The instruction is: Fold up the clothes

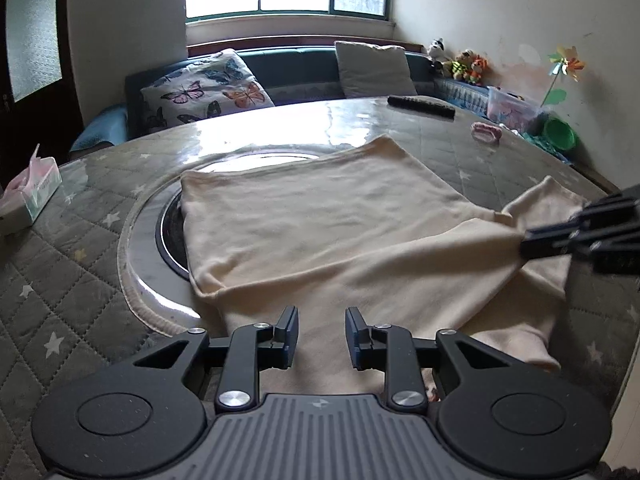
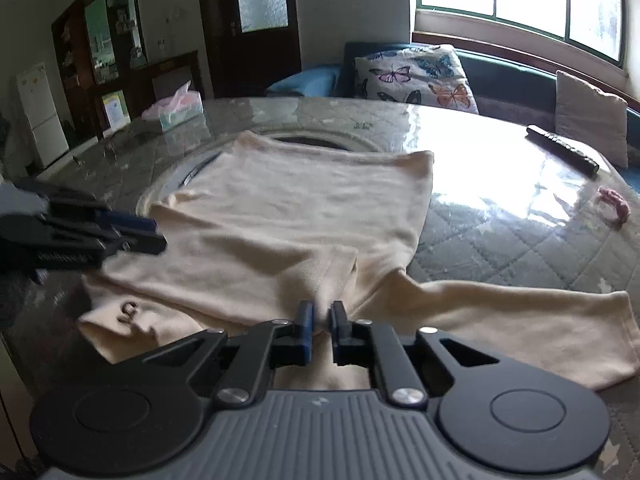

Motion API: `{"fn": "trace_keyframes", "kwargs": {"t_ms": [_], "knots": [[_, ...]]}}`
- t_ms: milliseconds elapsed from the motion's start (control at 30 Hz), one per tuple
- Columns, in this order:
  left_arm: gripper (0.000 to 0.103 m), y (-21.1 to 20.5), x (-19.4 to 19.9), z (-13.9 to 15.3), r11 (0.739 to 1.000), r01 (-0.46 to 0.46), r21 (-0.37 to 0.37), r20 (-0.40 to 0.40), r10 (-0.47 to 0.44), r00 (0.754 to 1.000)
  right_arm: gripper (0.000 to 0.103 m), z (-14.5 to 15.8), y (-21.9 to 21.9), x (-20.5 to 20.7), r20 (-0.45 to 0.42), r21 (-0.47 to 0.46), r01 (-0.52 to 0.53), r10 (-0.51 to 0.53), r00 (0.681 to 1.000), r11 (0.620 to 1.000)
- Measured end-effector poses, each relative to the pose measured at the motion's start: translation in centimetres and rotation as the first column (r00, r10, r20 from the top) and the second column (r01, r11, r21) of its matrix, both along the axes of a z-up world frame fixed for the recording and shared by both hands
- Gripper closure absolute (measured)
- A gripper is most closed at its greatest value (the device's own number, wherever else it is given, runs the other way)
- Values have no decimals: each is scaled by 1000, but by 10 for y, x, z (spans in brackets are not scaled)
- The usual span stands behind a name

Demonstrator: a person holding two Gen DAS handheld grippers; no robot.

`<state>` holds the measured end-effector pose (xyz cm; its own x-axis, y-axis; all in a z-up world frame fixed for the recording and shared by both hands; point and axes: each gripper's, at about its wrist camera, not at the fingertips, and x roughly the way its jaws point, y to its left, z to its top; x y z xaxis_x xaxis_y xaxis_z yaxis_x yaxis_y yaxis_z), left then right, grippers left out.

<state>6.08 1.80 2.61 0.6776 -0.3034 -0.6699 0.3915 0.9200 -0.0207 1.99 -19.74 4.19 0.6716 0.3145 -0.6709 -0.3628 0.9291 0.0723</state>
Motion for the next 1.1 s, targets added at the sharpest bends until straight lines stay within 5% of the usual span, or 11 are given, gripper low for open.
{"fn": "trace_keyframes", "kwargs": {"t_ms": [233, 433, 733, 933, 1100], "knots": [[73, 4, -4, -4, 998, 51, 34, -12, -51, 999, 89, -6, -7, -7, -43, 0, 23, -23, 999, 1000], [74, -2, -1, 5, 998, 60, 17, 15, -60, 998, 89, 15, -4, 2, 47, 27, 7, -9, 999, 1000], [74, -28, 1, 1, 993, 120, 22, 0, -120, 993, 90, -18, 17, 45, 1, -23, -14, 14, 1000, 1000], [73, -45, 5, 6, 990, 142, 14, 15, -142, 990, 90, -12, 7, 28, 35, 7, -16, 16, 999, 1000], [73, -66, 12, 6, 987, 160, 19, 19, -160, 987, 90, -20, 9, 10, 58, -66, -44, 47, 997, 997]]}}
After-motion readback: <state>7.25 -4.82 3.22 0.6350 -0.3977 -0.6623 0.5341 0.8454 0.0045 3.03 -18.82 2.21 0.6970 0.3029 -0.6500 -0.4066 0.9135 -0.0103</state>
